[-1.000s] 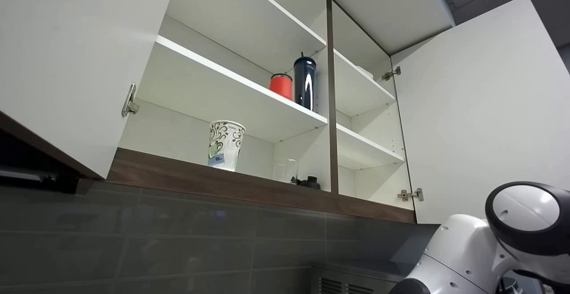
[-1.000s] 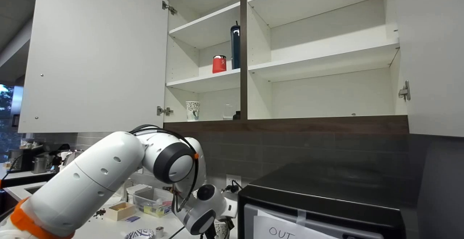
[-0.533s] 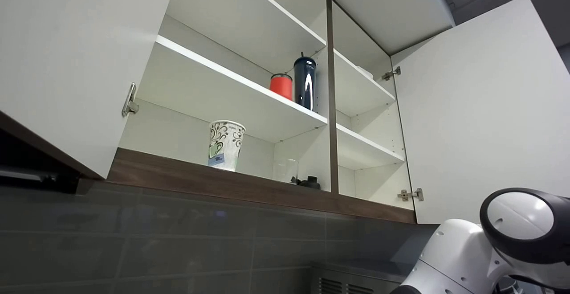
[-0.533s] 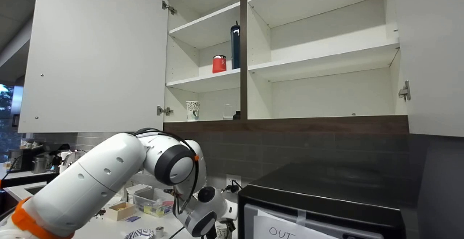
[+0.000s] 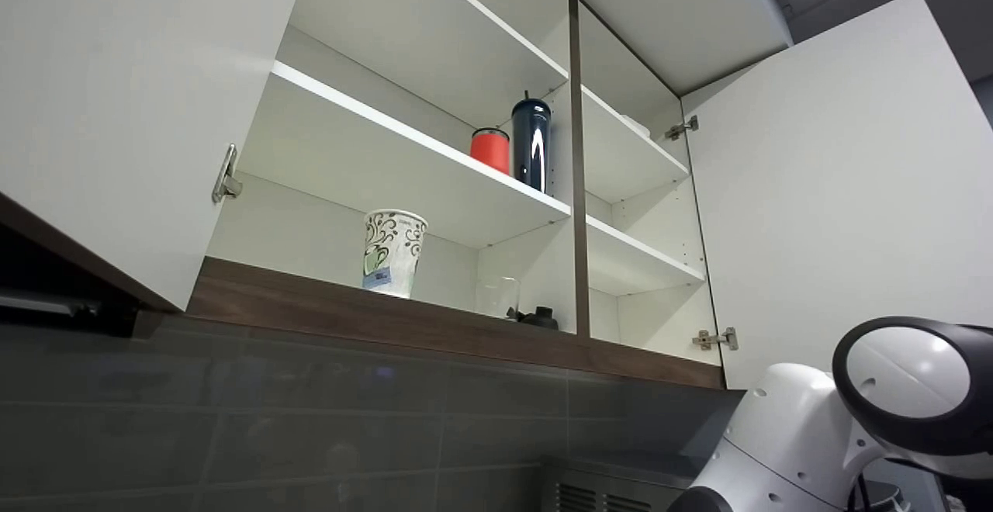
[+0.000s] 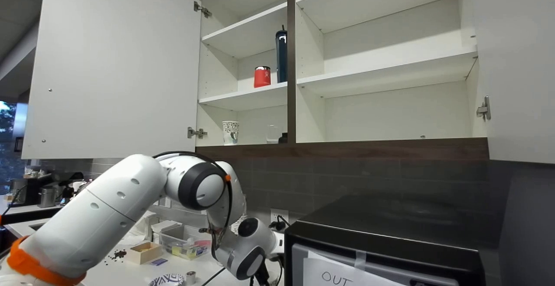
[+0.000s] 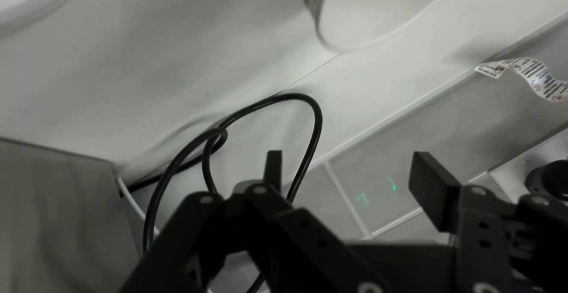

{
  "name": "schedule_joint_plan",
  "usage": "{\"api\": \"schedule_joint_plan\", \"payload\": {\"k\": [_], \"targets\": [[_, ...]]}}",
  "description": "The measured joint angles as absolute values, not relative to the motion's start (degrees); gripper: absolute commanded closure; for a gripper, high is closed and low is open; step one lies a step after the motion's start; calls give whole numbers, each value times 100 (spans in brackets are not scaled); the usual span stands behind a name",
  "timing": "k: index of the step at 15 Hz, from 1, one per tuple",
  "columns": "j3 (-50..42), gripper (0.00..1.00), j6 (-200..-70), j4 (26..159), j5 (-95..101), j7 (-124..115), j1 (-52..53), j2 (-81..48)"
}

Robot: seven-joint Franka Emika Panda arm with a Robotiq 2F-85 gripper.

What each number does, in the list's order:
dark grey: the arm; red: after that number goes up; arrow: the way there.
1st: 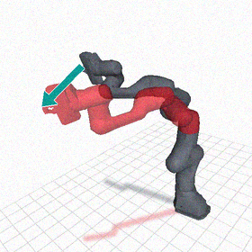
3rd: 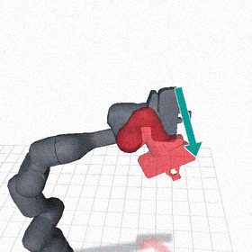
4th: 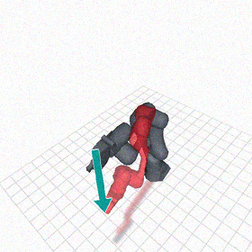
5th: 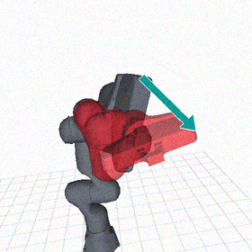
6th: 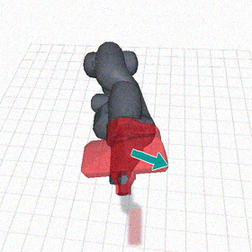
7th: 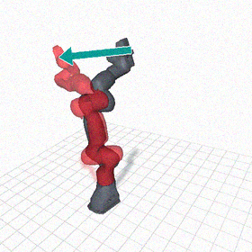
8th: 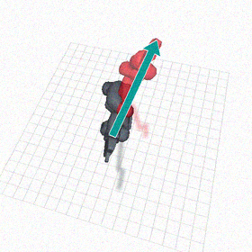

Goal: Put the cup inside the cupboard

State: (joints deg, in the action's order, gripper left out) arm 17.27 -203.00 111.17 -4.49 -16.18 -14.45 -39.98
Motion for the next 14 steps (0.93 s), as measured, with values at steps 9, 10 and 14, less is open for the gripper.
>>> {"api": "schedule_joint_plan", "payload": {"k": [9,10,14], "targets": [[-617,0,-17607,11472,-1015,-1250,803,-2712],[-762,0,-17290,11471,-971,-1275,978,-2657],[-1210,0,-16418,11438,-473,-1761,1487,-2627]]}}
